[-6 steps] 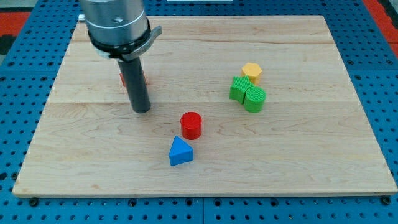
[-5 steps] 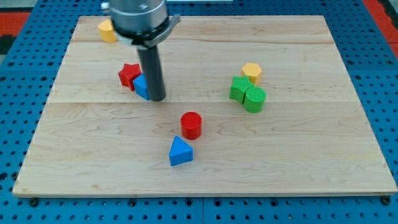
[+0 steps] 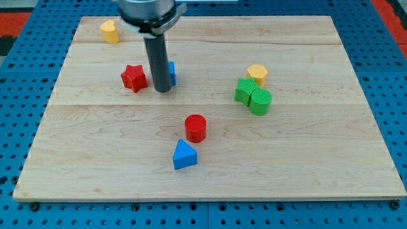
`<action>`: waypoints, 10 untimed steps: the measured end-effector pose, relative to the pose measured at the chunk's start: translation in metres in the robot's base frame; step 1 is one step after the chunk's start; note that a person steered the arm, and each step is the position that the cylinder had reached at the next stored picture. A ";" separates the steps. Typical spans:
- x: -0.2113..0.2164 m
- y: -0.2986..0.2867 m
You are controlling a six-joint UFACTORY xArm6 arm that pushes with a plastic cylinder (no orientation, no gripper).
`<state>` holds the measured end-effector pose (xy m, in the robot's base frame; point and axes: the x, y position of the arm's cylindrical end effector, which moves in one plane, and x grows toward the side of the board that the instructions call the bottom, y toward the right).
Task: Move the blue cube to the top center
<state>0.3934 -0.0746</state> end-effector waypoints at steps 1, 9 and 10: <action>-0.024 -0.004; -0.122 0.133; -0.140 0.115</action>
